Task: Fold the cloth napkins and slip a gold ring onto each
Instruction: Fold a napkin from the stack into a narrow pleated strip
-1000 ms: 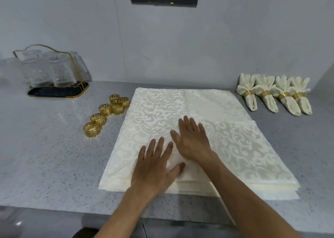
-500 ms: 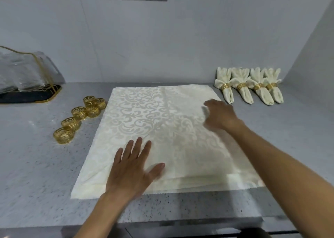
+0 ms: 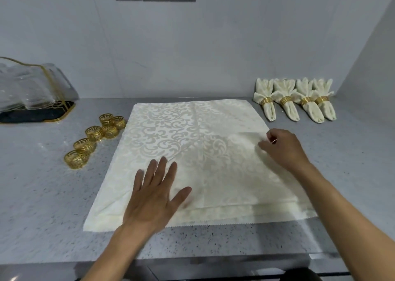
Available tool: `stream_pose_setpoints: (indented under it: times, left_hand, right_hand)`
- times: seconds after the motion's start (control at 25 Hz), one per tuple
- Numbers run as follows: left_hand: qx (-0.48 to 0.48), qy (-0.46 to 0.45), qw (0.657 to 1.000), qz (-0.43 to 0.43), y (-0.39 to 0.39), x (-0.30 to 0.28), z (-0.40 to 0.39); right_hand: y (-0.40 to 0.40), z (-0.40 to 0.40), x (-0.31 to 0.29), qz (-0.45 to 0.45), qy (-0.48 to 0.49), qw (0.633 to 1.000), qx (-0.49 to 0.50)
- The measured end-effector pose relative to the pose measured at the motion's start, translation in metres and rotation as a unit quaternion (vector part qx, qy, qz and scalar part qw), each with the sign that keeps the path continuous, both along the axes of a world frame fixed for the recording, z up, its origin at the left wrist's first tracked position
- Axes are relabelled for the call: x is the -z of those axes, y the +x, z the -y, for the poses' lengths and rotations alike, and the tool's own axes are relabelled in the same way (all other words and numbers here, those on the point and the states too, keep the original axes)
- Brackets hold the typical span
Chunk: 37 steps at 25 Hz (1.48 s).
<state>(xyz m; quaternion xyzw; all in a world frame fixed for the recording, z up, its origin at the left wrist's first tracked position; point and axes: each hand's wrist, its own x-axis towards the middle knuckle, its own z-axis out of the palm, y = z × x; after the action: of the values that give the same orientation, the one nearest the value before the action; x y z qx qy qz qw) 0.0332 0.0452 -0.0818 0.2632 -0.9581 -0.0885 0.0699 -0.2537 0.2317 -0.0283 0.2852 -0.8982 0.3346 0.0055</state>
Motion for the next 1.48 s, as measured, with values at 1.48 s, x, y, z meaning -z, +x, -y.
stream_pose_setpoints:
  times: [1.48]
  left_hand:
    - [0.269,-0.134,0.946,-0.125,-0.024,0.005,-0.042]
  right_hand:
    - [0.089,0.082,0.050,-0.047,0.179,0.976,-0.115]
